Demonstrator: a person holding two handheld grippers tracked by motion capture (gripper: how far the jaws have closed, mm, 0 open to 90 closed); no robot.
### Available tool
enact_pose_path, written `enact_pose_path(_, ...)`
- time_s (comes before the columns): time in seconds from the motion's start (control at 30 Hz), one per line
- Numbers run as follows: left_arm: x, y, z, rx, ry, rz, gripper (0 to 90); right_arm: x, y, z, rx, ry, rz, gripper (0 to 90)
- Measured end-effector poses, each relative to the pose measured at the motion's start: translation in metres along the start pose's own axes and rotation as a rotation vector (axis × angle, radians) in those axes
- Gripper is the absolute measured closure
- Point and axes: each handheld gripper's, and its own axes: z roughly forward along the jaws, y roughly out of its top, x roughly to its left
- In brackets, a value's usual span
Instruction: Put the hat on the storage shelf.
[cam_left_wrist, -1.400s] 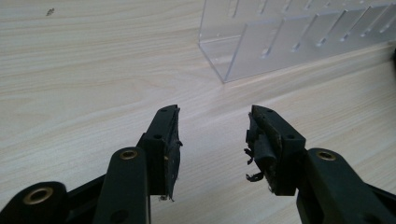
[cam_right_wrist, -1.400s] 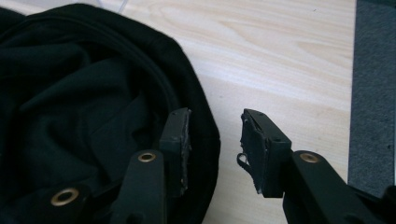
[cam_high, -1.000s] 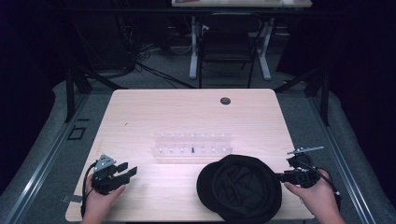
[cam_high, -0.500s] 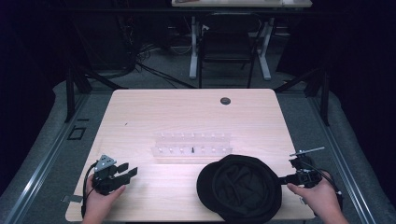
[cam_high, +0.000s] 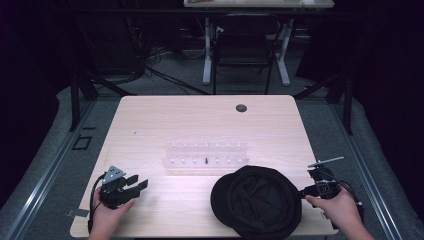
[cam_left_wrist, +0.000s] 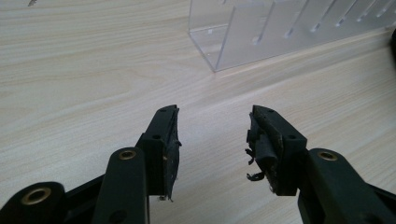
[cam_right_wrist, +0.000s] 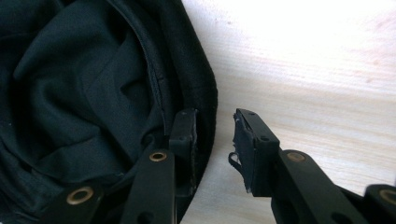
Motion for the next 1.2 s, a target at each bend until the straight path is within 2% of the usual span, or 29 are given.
enact_pose_path(0.2, -0.001, 0.000, 0.000, 0.002, -0.001, 0.002, 52.5, -0.004, 0.004, 0.009, 0.046, 0.055, 0.038, 70.8)
enact_pose_path(0.23, -0.001, 0.000, 0.000, 0.002, -0.001, 0.002, 52.6, -0.004, 0.005, 0.011, 0.046, 0.058, 0.050, 71.3)
enact_pose_path(0.33, -0.001, 0.000, 0.000, 0.010, -0.002, 0.004, 52.6, -0.006, 0.008, 0.014, 0.084, 0.074, 0.040, 71.9)
enact_pose_path(0.37, -0.001, 0.000, 0.000, 0.011, -0.003, 0.005, 52.6, -0.006, 0.008, 0.016, 0.078, 0.067, 0.059, 71.7)
enact_pose_path(0.43, -0.001, 0.000, 0.000, 0.014, -0.001, 0.006, 52.6, -0.009, 0.010, 0.017, 0.106, 0.083, 0.059, 70.6)
enact_pose_path(0.47, -0.001, 0.000, 0.000, 0.018, -0.002, 0.007, 52.5, -0.010, 0.010, 0.019, 0.097, 0.092, 0.073, 70.3)
enact_pose_path(0.57, -0.001, 0.000, 0.000, 0.019, -0.002, 0.007, 52.6, -0.011, 0.012, 0.021, 0.117, 0.091, 0.077, 71.2)
enact_pose_path(0.73, -0.001, 0.000, 0.001, 0.009, -0.001, 0.006, 52.6, -0.010, 0.015, 0.023, 0.124, 0.114, 0.083, 79.0)
enact_pose_path(0.93, 0.000, 0.000, 0.001, 0.014, -0.005, 0.003, 52.6, -0.011, 0.019, 0.022, 0.173, 0.122, 0.060, 83.5)
enact_pose_path(1.0, 0.000, 0.000, 0.001, 0.014, -0.005, 0.002, 52.5, -0.010, 0.020, 0.021, 0.178, 0.119, 0.069, 84.6)
enact_pose_path(1.2, 0.000, -0.001, 0.001, 0.006, -0.002, -0.003, 52.5, -0.011, 0.021, 0.018, 0.187, 0.150, 0.089, 86.6)
